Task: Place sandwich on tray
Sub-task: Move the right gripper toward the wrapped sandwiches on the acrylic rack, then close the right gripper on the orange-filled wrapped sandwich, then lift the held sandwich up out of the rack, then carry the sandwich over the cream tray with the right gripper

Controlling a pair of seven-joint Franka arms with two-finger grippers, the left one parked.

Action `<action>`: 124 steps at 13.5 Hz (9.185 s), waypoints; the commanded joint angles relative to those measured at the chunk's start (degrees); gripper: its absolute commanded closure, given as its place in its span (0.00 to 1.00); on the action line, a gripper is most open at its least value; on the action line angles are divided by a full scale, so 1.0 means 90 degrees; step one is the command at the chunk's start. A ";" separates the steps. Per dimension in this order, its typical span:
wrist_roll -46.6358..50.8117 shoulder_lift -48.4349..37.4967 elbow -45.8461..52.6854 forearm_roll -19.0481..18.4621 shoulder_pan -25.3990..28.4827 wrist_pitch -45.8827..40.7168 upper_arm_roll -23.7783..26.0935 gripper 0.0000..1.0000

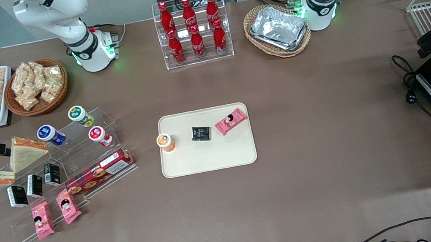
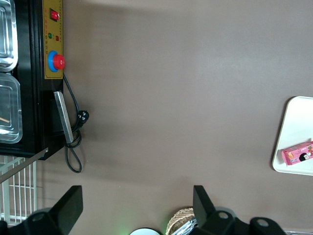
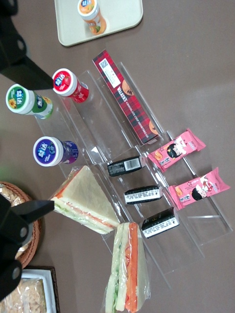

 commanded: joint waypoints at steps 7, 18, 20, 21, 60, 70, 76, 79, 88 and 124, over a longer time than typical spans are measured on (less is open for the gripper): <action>0.0039 -0.0052 -0.0065 -0.0009 -0.0018 0.0059 -0.0297 0.00; 0.3604 -0.0120 -0.0007 -0.0291 -0.0097 -0.0400 -0.0434 0.00; 0.3556 -0.0101 -0.0017 -0.0292 -0.0213 -0.0284 -0.0570 0.00; 0.3440 -0.0072 -0.0007 -0.0331 -0.0282 -0.0196 -0.0600 0.00; 0.5958 0.0817 -0.2086 0.0333 -0.1337 0.3974 -0.0893 0.00; 0.5451 0.1032 -0.2136 0.0460 -0.1347 0.4278 -0.0893 0.03; 0.5314 0.1110 -0.2136 0.0460 -0.1347 0.4356 -0.0893 0.24; 0.5178 0.1100 -0.2136 0.0693 -0.1356 0.4327 -0.0893 0.50; 0.4728 0.0973 -0.1776 0.1192 -0.1552 0.3656 -0.0903 0.74; 1.3945 0.2027 0.0325 0.0674 0.4814 0.2557 -0.0845 0.72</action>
